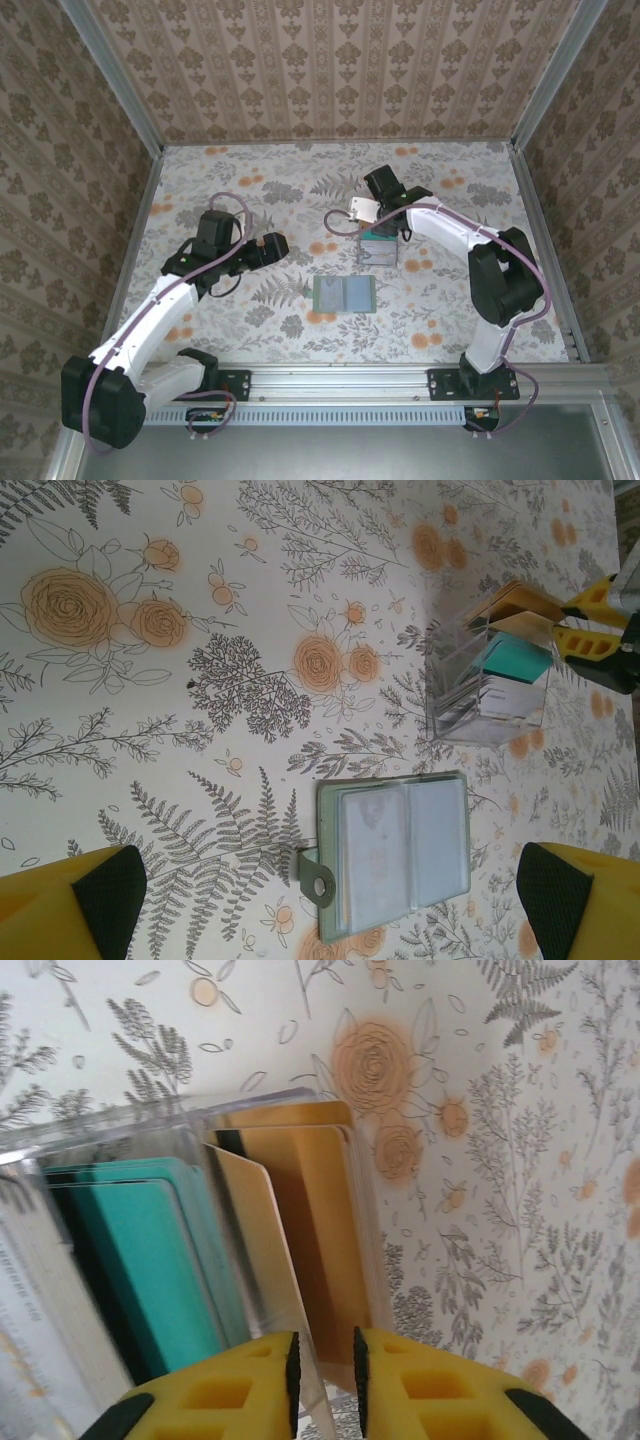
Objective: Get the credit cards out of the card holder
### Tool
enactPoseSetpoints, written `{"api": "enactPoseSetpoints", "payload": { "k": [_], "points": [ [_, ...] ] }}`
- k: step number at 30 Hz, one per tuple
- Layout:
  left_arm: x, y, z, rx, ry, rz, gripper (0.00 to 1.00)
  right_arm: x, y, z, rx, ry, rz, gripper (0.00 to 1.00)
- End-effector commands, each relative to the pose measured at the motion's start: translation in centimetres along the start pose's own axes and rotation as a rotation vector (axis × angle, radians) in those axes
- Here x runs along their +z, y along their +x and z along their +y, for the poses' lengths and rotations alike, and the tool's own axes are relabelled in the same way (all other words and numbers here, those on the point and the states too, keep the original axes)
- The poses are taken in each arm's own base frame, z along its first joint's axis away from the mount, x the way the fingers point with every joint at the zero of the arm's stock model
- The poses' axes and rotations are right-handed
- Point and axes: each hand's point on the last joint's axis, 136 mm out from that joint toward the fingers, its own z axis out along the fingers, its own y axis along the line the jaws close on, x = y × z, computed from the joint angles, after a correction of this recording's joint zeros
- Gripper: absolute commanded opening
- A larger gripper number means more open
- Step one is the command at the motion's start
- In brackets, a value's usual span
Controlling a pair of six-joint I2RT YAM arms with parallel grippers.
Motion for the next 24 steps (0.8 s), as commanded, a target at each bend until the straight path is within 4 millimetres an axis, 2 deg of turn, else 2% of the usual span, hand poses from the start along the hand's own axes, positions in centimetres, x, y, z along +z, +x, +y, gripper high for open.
{"api": "enactPoseSetpoints", "payload": {
  "k": [1, 5, 10, 16, 20, 23, 24],
  "points": [
    [-0.1, 0.1, 0.0, -0.008, 0.019, -0.002, 0.99, 0.0, -0.4, -2.3, 0.028, 0.093, 0.018, 0.31],
    [0.0, 0.1, 0.0, -0.007, 0.021, 0.0, 0.99, -0.3, -0.5, -3.3, 0.088, 0.126, 0.012, 0.31],
    [0.3, 0.7, 0.4, -0.019, 0.004, 0.031, 1.0, -1.7, -0.5, -5.7, 0.226, 0.193, 0.001, 0.3],
    [1.2, 1.4, 0.6, -0.024, -0.008, 0.077, 0.99, -5.4, -1.0, -6.5, 0.436, 0.218, -0.097, 0.3],
    [1.9, 2.2, 0.0, -0.011, 0.0, 0.113, 0.96, -7.9, -1.0, -5.7, 0.613, 0.185, -0.154, 0.29],
    [2.5, 2.9, -1.2, 0.017, 0.009, 0.139, 0.92, -9.8, -1.2, -4.3, 0.756, 0.13, -0.203, 0.28],
    [2.7, 3.2, -1.6, 0.022, 0.015, 0.148, 0.91, -10.2, -0.8, -3.1, 0.809, 0.094, -0.2, 0.27]
  ]
}}
